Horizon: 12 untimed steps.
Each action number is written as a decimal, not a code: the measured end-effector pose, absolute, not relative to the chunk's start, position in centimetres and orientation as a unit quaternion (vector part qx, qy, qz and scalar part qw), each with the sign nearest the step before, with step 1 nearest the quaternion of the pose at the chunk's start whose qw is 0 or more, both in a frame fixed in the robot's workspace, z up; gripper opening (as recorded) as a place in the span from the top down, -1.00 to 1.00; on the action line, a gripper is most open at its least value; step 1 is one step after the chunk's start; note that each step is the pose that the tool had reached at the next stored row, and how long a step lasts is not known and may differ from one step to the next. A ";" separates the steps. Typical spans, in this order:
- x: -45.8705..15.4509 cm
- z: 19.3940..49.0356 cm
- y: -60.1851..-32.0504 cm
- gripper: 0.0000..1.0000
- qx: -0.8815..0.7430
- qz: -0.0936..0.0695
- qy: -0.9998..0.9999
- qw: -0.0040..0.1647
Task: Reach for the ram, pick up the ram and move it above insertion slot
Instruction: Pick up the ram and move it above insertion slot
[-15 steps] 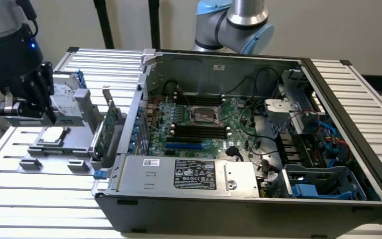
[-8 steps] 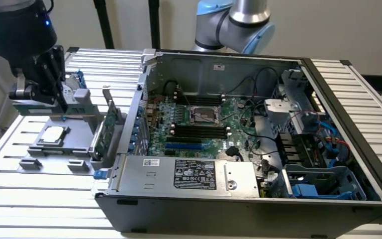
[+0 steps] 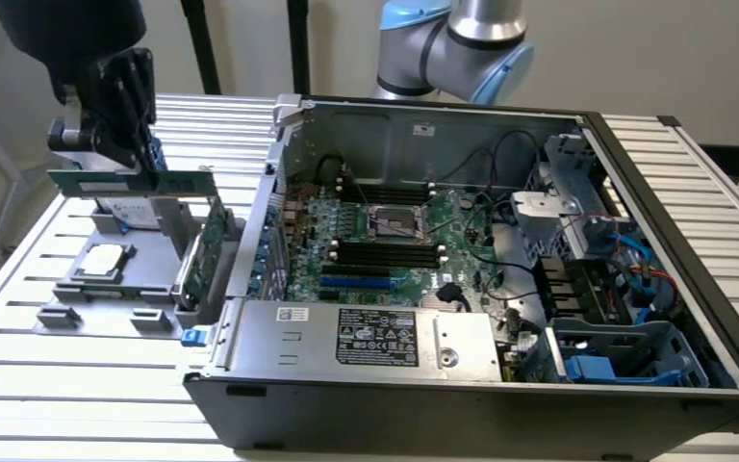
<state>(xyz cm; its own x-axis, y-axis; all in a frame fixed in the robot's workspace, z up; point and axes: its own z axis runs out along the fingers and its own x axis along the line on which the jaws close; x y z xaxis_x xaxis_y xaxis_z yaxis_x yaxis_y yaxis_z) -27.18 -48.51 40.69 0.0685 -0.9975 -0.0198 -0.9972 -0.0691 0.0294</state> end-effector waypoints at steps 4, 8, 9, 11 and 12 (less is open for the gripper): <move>-25.8 41.2 -48.4 0.73 0.731 -0.017 -0.682 0.004; -24.0 41.3 -48.2 0.73 0.731 -0.018 -0.682 0.004; -23.6 41.3 -48.2 0.73 0.731 -0.018 -0.682 0.004; -22.7 41.3 -48.1 0.73 0.731 -0.018 -0.682 0.004; -22.2 41.3 -48.1 0.73 0.731 -0.018 -0.682 0.004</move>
